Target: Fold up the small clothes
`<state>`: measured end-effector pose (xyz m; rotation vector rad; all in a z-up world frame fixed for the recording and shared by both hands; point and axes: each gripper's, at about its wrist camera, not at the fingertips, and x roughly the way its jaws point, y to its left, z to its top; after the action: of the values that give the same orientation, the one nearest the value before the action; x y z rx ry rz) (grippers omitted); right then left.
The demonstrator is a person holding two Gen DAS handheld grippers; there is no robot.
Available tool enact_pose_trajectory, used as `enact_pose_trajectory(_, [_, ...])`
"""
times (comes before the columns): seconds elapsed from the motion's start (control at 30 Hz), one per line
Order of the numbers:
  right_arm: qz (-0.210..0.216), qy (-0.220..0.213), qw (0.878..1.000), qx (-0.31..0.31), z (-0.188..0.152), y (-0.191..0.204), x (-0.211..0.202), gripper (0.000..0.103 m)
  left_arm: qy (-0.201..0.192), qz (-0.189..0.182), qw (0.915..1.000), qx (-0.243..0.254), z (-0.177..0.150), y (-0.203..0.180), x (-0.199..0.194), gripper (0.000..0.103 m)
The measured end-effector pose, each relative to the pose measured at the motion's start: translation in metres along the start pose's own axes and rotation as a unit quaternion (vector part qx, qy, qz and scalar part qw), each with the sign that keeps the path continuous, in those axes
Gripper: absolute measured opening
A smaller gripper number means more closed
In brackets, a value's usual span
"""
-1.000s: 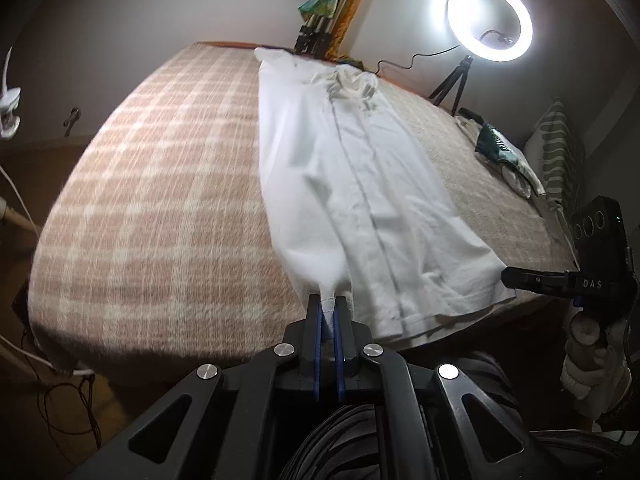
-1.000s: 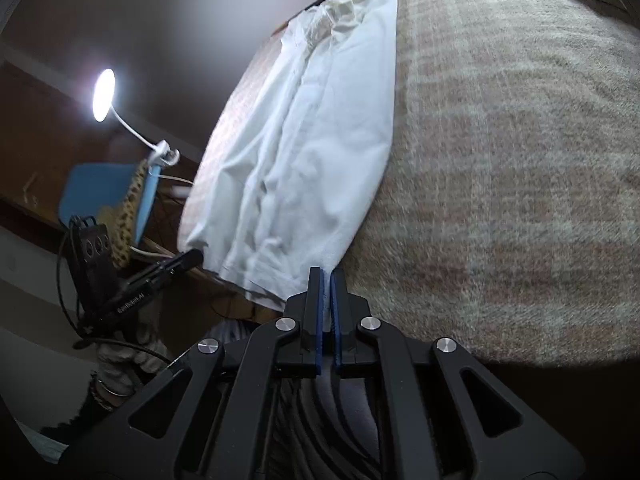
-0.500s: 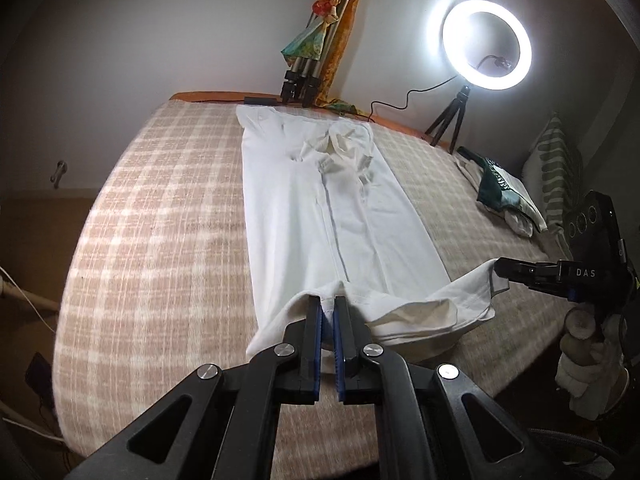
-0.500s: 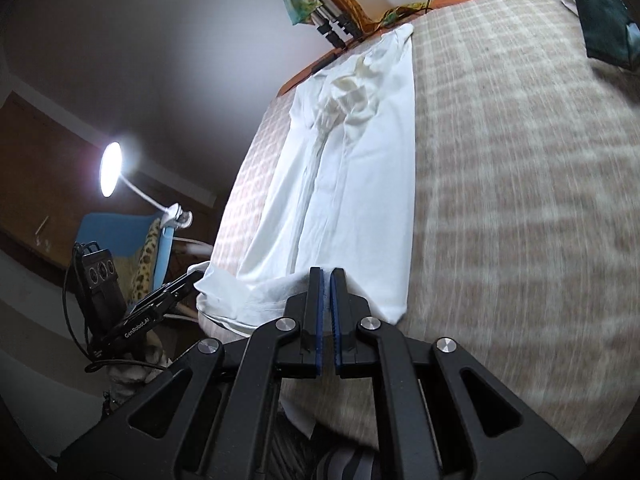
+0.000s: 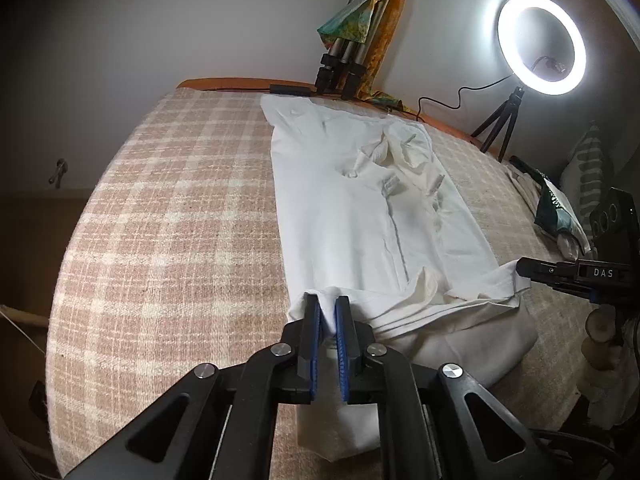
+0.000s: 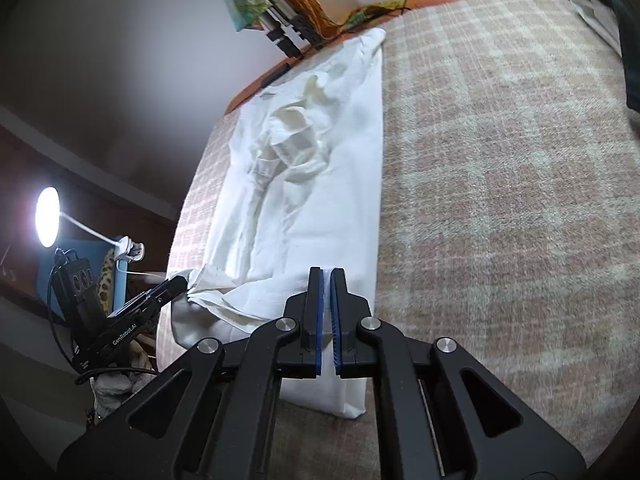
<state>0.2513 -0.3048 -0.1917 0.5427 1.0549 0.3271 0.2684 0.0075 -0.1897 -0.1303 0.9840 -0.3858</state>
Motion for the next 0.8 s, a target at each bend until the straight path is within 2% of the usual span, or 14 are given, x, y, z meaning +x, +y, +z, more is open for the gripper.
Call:
enact_pose_trajectory(0.07, [-0.005,0.004,1.000,0.011,0.005,-0.006,0.003,0.006,-0.011,0.012,0.9998,-0.014,0.005,0.008,-0.002,0.044])
enact_pose_trajectory(0.13, [-0.009,0.003,1.000,0.010,0.008,-0.009,0.000,0.016,-0.032,0.004,0.9991,-0.026,0.008,0.017,-0.015,0.044])
enact_pose_trajectory(0.2, [-0.009,-0.013,1.000,0.002,0.008,-0.010,-0.011,0.047,-0.049,-0.003,0.9985,-0.024,0.007,0.024,-0.031,0.043])
enact_pose_trajectory(0.23, [-0.012,-0.023,1.000,-0.005,0.007,-0.009,-0.018,0.052,-0.051,-0.006,0.9985,-0.019,0.005,0.026,-0.037,0.043])
enact_pose_trajectory(0.3, [-0.010,-0.035,0.999,-0.027,0.001,-0.004,-0.031,0.053,-0.049,-0.009,0.9987,0.002,-0.003,0.024,-0.047,0.035])
enact_pose_trajectory(0.43, [-0.001,-0.022,0.997,-0.070,-0.015,0.005,-0.038,0.053,-0.028,0.004,0.9987,0.043,-0.017,0.015,-0.044,0.035])
enact_pose_trajectory(0.57, [-0.040,-0.006,0.992,-0.116,-0.025,0.016,-0.019,0.053,-0.011,-0.002,0.9995,0.031,-0.015,0.015,-0.021,0.036])
enact_pose_trajectory(0.67, [-0.052,-0.006,0.991,-0.123,-0.023,0.018,-0.005,0.053,-0.003,-0.015,0.9997,0.021,-0.009,0.012,-0.003,0.037])
enact_pose_trajectory(0.73, [-0.072,-0.012,0.988,-0.136,-0.017,0.021,0.003,0.053,0.001,-0.011,0.9994,0.034,-0.006,0.005,0.007,0.035])
enact_pose_trajectory(0.8, [-0.094,-0.021,0.983,-0.158,-0.013,0.025,0.009,0.053,0.001,-0.003,0.9987,0.050,-0.004,-0.002,0.013,0.023])
